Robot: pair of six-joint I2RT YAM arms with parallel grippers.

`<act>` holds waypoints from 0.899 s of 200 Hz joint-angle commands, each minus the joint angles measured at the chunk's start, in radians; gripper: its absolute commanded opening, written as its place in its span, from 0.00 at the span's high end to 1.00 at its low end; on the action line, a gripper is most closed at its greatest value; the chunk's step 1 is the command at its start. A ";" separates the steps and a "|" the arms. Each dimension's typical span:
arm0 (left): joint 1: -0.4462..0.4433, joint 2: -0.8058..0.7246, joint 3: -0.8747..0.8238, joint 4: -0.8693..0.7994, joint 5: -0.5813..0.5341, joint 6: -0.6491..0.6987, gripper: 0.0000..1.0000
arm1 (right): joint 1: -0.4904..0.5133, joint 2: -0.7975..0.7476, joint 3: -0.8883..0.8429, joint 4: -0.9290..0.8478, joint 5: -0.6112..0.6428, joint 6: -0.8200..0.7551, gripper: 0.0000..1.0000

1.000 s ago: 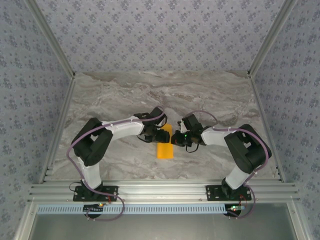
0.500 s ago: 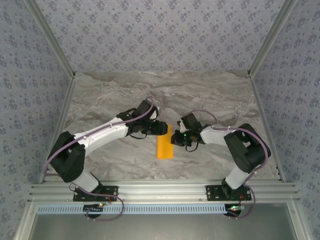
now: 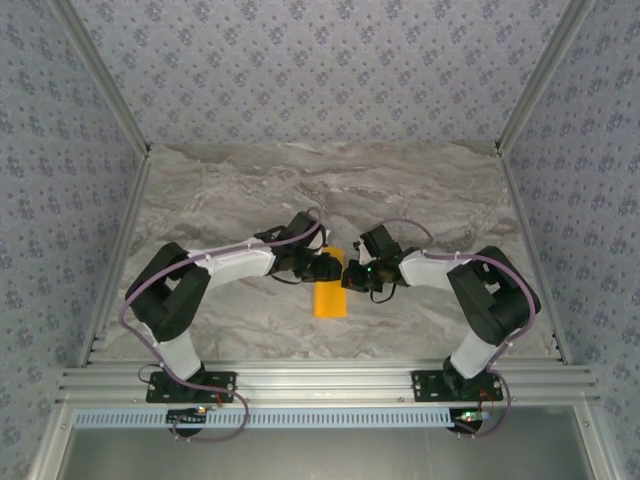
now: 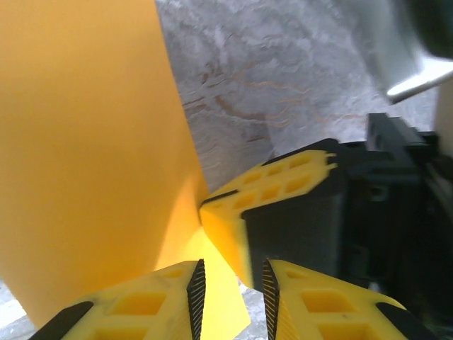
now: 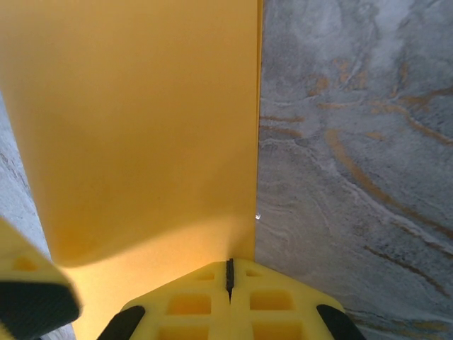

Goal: Fold a paper plane with a square sheet of paper (fold left side to right side)
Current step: First fold the square sheet of paper in half at the center of the table.

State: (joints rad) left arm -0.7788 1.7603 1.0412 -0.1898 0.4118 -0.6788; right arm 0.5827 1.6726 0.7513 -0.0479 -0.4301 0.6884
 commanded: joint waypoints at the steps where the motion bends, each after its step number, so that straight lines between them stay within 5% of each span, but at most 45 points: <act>1: 0.006 0.029 -0.020 0.031 0.006 0.001 0.71 | 0.016 0.053 -0.004 -0.120 0.063 -0.016 1.00; 180: 0.096 0.028 -0.160 0.079 -0.010 0.022 0.71 | 0.017 0.106 0.042 -0.228 0.112 -0.050 1.00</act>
State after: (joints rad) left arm -0.7147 1.8050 0.9207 -0.0631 0.4561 -0.6777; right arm 0.5880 1.7061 0.8223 -0.1513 -0.4156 0.6609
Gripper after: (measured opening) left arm 0.284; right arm 0.027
